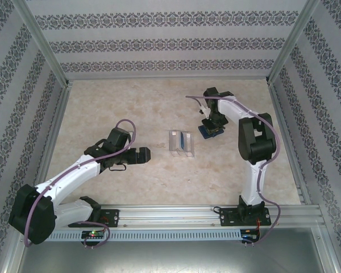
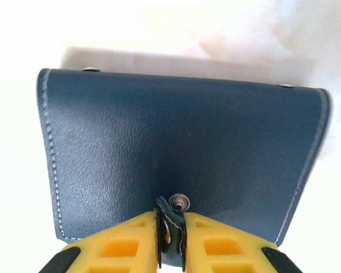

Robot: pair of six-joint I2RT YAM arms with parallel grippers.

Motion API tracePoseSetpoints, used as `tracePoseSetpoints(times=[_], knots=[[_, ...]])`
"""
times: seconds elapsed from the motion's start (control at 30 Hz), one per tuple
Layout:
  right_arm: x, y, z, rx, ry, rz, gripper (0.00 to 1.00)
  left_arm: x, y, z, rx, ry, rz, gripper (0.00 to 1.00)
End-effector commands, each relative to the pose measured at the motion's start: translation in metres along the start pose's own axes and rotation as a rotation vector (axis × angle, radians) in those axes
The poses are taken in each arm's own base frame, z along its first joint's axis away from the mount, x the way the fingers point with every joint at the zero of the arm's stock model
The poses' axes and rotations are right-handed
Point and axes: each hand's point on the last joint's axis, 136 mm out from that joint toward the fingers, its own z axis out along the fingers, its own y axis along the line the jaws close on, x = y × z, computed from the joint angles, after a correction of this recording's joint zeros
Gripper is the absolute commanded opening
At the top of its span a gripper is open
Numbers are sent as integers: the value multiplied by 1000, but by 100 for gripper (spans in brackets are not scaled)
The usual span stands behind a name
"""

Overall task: Put the credit cards into the card holder
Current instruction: Pick up the card holder from the middle-right of the table, then place the card holder at the bottom-center of the table.

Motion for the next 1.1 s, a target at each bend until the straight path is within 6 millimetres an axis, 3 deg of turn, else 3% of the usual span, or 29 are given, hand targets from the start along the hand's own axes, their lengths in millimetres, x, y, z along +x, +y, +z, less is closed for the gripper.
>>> tracePoseSetpoints(times=[0.0,0.13,0.27,0.37,0.53,0.6,0.8,0.83,0.93,1.07], knots=[[-10,4,-46,28,-158,24,15,-3,-9,-1,37,-30,0,100],[1,19,-78,10,-253,36,14,-5,-24,-1,112,-31,4,100],[24,33,-91,32,-235,14,15,-10,-35,0,170,-43,13,100],[47,39,-88,30,-181,66,15,-11,-41,1,188,-28,23,100],[86,77,-67,-116,-152,155,14,-12,-43,8,198,-30,25,100],[96,81,-72,-145,-185,166,12,-10,-42,10,193,-27,28,100],[110,100,-114,-258,-280,121,11,-9,-49,13,209,-2,41,100],[114,108,-117,-296,-270,109,11,-9,-49,13,207,-6,47,100],[121,136,-126,-385,-288,29,9,-6,-48,15,222,-14,47,86],[116,176,-148,-451,-364,-154,8,5,-44,20,246,-7,-3,86]])
